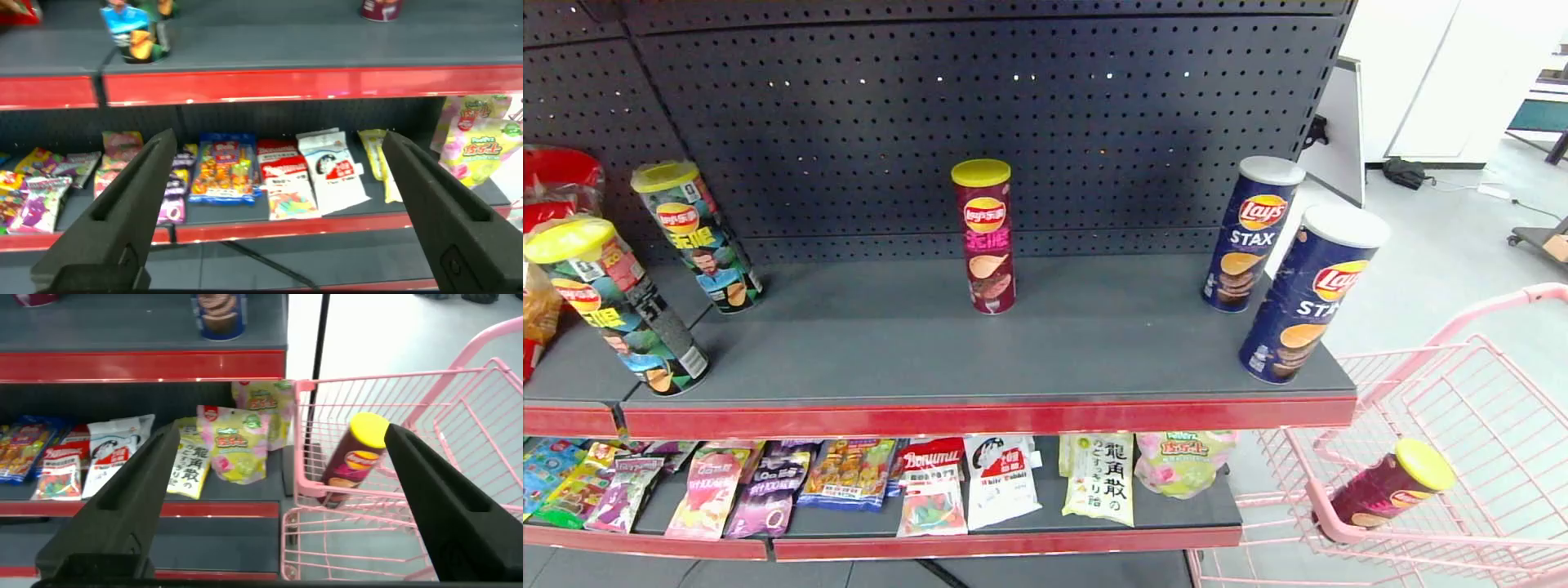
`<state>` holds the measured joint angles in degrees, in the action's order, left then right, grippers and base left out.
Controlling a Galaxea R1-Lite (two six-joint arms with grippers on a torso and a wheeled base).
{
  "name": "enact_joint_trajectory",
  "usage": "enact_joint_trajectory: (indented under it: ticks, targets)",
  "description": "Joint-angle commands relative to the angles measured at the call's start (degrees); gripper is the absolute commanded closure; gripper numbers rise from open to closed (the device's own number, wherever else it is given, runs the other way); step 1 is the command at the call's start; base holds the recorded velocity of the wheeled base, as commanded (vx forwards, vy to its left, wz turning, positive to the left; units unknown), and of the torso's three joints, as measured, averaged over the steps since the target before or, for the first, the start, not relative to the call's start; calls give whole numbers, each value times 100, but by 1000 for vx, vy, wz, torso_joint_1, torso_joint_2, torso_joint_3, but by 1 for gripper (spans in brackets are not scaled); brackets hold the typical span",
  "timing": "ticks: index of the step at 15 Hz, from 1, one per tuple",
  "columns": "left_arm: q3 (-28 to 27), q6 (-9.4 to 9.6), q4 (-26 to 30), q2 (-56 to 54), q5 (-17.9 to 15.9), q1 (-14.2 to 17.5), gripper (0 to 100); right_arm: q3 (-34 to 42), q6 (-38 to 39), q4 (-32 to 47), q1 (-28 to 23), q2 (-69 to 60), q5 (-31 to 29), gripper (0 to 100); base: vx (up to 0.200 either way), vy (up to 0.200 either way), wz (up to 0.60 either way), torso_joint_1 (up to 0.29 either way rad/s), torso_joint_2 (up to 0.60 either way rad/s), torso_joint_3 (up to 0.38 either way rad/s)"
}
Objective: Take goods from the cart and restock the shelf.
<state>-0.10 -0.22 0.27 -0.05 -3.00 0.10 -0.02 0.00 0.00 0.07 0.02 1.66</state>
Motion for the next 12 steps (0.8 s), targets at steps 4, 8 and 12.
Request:
enact_joint_trajectory:
  ticks: [4, 8, 12]
  targets:
    - [1, 4, 0, 5, 1, -1, 0, 2, 0, 0, 1, 6, 1, 0, 0, -200, 0, 2, 1, -1]
    - [1, 4, 0, 5, 1, -1, 0, 2, 0, 0, 1, 6, -25, 0, 0, 0, -300, 1, 0, 1]
    - [1, -4, 0, 5, 1, 8, 0, 2, 0, 0, 1, 6, -43, 0, 0, 0, -600, 0, 5, 1]
